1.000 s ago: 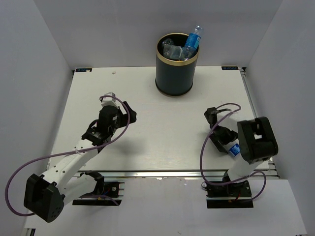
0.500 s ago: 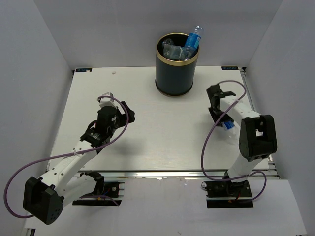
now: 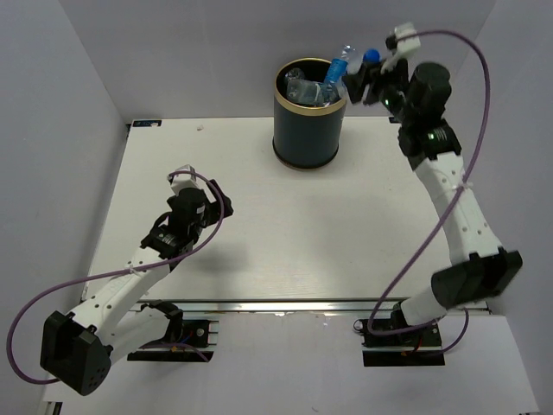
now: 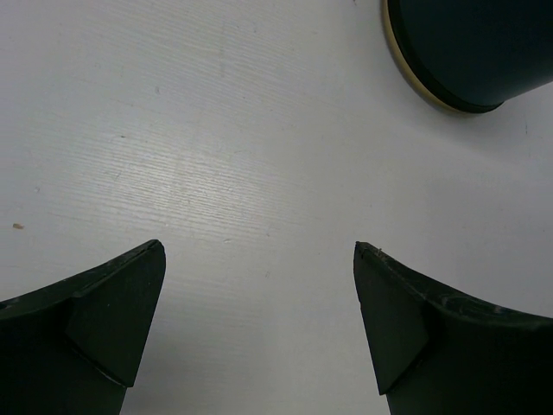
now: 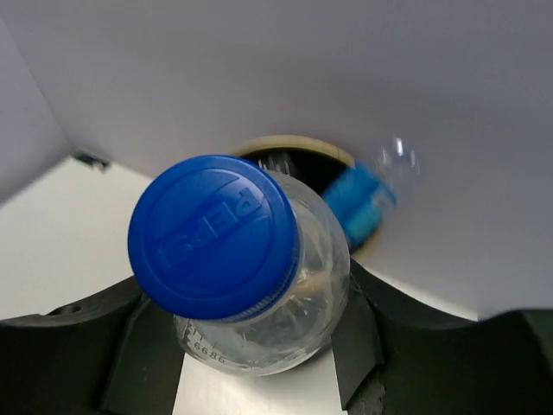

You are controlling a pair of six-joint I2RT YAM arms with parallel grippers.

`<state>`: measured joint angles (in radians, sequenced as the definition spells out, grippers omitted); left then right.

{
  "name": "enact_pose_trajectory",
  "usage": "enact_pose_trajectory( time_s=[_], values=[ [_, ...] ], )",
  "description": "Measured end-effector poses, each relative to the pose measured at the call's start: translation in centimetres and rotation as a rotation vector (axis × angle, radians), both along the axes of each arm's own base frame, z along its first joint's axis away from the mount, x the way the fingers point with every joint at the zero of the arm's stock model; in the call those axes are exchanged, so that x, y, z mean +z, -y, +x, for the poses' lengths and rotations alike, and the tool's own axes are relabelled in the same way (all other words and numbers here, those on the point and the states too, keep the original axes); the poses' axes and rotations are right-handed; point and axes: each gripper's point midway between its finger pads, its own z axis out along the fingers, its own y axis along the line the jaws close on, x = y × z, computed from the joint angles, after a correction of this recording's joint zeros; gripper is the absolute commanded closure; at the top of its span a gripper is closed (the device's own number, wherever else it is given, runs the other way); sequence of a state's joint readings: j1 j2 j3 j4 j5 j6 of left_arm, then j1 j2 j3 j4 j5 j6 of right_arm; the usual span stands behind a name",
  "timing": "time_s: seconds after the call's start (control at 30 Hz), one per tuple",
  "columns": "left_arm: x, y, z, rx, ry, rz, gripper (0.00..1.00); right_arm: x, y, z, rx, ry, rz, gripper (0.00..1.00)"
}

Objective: Put the plastic bottles in the bin

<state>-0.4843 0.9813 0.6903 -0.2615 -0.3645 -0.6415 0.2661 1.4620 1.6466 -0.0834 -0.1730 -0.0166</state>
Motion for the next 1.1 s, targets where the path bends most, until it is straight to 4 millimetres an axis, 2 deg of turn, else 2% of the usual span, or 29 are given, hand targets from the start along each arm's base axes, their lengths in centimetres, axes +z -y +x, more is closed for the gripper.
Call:
enact_pose_trajectory(
  time_s=[0.03, 0.1, 0.2, 0.27, 0.33, 0.43, 0.5, 0.57, 0.7, 0.77, 1.03, 1.1],
  values=[
    [0.0, -0.1, 0.0, 0.006, -0.001, 0.001, 0.02, 2.2, -1.0, 0.9, 0.027, 0.047, 0.023, 0.74],
    [0.0, -0.3, -0.1, 0.016, -0.002, 0.002, 0.02, 4.6, -2.7, 3.1, 0.063, 0.108, 0.054, 0.70],
    [0.3, -0.7, -0.3, 0.033, 0.006, 0.002, 0.02, 5.2, -5.1, 6.7, 0.080, 0.130, 0.069, 0.70],
    [0.5, -1.0, -0.3, 0.047, 0.012, 0.007, 0.02, 4.2, -6.2, 9.1, 0.063, 0.126, 0.064, 0.67],
    [0.4, -1.3, -0.3, 0.058, 0.010, 0.015, 0.02, 2.4, -7.4, 11.2, 0.048, 0.123, 0.045, 0.67],
    [0.3, -1.5, -0.3, 0.069, 0.009, 0.025, 0.02, -1.0, -8.5, 13.5, 0.003, 0.113, -0.020, 0.65],
    [0.3, -1.7, -0.3, 0.076, 0.007, 0.034, 0.02, -2.5, -9.0, 14.8, -0.034, 0.133, -0.075, 0.59],
    [0.1, -2.0, -0.4, 0.081, 0.004, 0.046, 0.02, -3.5, -9.5, 16.1, -0.068, 0.157, -0.127, 0.58],
    [0.2, -2.1, -0.5, 0.078, 0.005, 0.055, 0.02, -5.6, -10.2, 17.5, -0.116, 0.180, -0.207, 0.52],
    [0.4, -2.1, -0.5, 0.075, 0.013, 0.055, 0.02, -5.9, -10.1, 17.9, -0.136, 0.193, -0.230, 0.52],
    [0.9, -2.3, -0.6, 0.078, 0.028, 0.053, 0.02, -4.9, -8.6, 18.6, -0.227, 0.258, -0.282, 0.38],
    [0.9, -2.3, -0.6, 0.082, 0.028, 0.056, 0.02, -4.7, -8.4, 18.7, -0.235, 0.272, -0.293, 0.31]
  ],
)
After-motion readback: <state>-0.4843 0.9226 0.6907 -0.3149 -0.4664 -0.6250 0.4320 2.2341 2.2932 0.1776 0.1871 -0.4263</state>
